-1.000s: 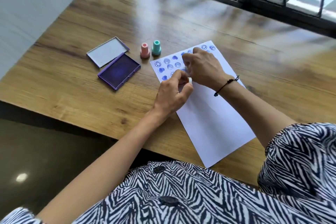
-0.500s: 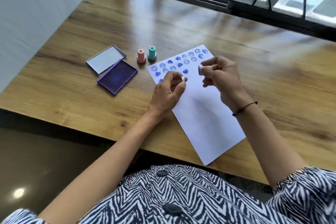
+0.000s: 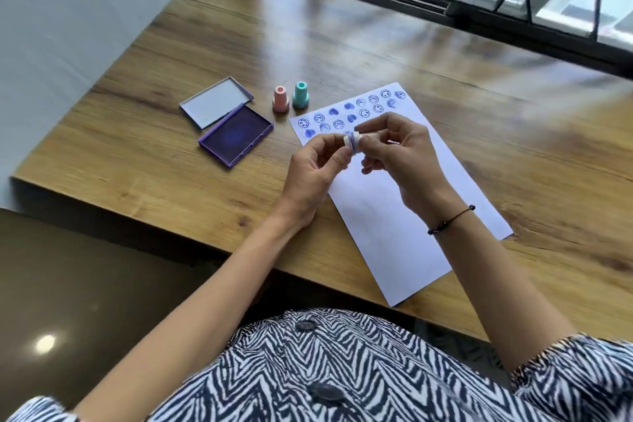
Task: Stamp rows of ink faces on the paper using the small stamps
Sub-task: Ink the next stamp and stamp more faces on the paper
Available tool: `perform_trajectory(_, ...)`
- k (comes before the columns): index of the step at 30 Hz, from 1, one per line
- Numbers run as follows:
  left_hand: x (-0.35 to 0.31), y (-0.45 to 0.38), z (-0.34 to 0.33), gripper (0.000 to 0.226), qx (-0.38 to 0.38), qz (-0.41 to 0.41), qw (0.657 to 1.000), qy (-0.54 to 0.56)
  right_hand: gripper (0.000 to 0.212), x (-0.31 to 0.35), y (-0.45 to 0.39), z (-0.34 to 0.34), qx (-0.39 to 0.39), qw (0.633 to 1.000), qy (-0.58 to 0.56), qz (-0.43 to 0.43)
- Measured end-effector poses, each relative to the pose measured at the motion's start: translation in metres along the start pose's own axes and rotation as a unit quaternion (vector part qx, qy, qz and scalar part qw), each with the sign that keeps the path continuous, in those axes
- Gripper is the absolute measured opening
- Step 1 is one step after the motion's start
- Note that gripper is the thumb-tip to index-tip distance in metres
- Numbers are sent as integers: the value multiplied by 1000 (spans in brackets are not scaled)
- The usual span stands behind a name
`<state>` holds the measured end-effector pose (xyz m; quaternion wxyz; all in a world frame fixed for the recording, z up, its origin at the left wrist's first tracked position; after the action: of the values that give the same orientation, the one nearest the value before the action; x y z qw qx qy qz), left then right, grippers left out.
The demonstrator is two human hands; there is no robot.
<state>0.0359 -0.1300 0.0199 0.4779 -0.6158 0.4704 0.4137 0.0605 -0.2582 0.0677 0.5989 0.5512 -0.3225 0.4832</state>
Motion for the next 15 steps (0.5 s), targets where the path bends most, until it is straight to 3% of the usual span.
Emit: perform_trajectory(15,-13,26,31,8,-55,3,998,-39,4,-5,14,-37,62,995,74,34)
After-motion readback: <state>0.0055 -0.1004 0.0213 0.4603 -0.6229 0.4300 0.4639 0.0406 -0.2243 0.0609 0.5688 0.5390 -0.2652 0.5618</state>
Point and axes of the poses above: each hand's wrist, its own y-axis away from the middle knuckle, its own z-axis out of the back of the hand, x = y × z, the point moved 1 cm from there along -y, towards the middle knuckle, and after that the axes turned 14 degrees about -z, right-handed, at the moved point
